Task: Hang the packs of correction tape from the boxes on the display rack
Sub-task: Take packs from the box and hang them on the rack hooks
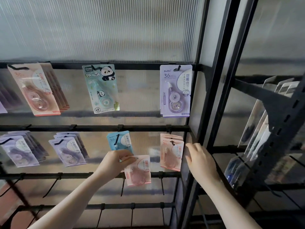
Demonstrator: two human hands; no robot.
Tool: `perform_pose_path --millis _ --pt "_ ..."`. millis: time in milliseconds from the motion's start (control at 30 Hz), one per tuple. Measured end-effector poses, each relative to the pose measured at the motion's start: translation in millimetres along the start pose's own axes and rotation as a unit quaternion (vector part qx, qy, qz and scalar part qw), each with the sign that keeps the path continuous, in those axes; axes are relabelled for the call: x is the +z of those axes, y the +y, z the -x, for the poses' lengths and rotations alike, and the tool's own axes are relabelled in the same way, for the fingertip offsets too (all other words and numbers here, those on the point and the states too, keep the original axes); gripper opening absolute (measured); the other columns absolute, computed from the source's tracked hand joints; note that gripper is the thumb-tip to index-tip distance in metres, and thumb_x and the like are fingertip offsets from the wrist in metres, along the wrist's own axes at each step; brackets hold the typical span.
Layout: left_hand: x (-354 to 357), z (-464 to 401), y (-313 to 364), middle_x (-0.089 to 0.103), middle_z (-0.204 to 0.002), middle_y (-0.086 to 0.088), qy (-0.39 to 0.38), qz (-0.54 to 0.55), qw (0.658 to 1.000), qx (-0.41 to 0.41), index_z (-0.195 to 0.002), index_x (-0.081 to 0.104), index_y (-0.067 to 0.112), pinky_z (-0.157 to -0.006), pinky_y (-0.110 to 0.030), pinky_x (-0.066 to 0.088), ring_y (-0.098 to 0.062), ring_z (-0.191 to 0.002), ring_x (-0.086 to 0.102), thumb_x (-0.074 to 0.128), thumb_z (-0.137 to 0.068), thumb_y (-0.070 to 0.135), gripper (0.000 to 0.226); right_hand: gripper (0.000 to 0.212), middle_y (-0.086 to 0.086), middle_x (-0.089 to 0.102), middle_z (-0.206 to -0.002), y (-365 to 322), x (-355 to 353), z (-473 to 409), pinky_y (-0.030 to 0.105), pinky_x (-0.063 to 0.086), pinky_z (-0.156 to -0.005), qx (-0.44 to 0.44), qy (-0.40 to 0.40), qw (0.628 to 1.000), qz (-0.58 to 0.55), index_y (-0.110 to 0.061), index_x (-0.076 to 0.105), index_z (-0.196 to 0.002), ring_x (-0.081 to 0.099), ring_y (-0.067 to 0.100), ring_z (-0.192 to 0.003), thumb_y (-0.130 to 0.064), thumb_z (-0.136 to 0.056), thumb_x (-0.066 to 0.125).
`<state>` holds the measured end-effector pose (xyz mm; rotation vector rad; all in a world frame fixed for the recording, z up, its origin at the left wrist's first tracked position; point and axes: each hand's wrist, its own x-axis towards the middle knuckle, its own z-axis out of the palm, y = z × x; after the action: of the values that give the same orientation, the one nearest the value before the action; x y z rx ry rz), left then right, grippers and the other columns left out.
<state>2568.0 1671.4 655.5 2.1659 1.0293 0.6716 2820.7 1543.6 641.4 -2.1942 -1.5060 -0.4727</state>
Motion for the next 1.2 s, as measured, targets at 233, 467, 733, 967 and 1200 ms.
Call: perform_pose_path --millis 233,467,733,967,1200 --pt "22 -8 22 0.064 -0.078 0.009 0.000 -0.025 0.999 0.044 -0.076 0.061 0.027 -0.063 -0.037 0.056 -0.009 -0.069 0.063 0.062 -0.087 0.024 0.012 0.045 0.010 0.065 -0.081 17 5 39 0.032 0.053 -0.053 0.052 0.001 0.997 0.051 -0.008 0.069 -0.092 0.064 0.027 -0.069 -0.009 -0.051 0.088" --pt "49 -27 54 0.057 -0.066 0.018 0.015 -0.027 0.996 0.087 -0.083 0.068 0.019 -0.059 -0.021 0.044 -0.003 -0.062 0.054 0.062 -0.088 0.025 0.010 0.048 0.013 0.066 -0.085 30 7 58 0.033 0.054 -0.051 0.085 -0.010 0.994 0.074 -0.007 0.069 -0.092 0.065 0.029 -0.073 -0.008 -0.049 0.090" --pt "81 -48 76 0.067 -0.092 0.003 0.039 -0.030 0.995 0.091 -0.100 0.069 0.014 -0.069 -0.026 0.047 -0.014 -0.081 0.060 0.060 -0.089 0.027 0.020 0.046 0.015 0.067 -0.089 31 9 60 0.033 0.053 -0.051 0.074 0.013 0.993 0.089 -0.006 0.070 -0.093 0.065 0.029 -0.077 -0.008 -0.050 0.089" --pt "94 -59 80 0.069 -0.101 -0.004 0.058 -0.013 0.996 0.068 -0.103 0.069 0.013 -0.076 -0.033 0.052 -0.020 -0.088 0.062 0.060 -0.089 0.026 0.021 0.044 0.015 0.066 -0.086 34 13 61 0.034 0.053 -0.054 0.061 0.014 0.993 0.098 -0.006 0.071 -0.090 0.065 0.029 -0.074 -0.010 -0.050 0.089" --pt "97 -61 78 0.067 -0.104 -0.003 0.065 -0.027 0.995 0.078 -0.109 0.064 0.016 -0.074 -0.039 0.055 -0.021 -0.088 0.063 0.054 -0.093 0.025 0.021 0.044 0.017 0.067 -0.085 35 15 60 0.035 0.054 -0.057 0.059 0.011 0.993 0.104 -0.005 0.071 -0.088 0.065 0.031 -0.074 -0.009 -0.049 0.089"
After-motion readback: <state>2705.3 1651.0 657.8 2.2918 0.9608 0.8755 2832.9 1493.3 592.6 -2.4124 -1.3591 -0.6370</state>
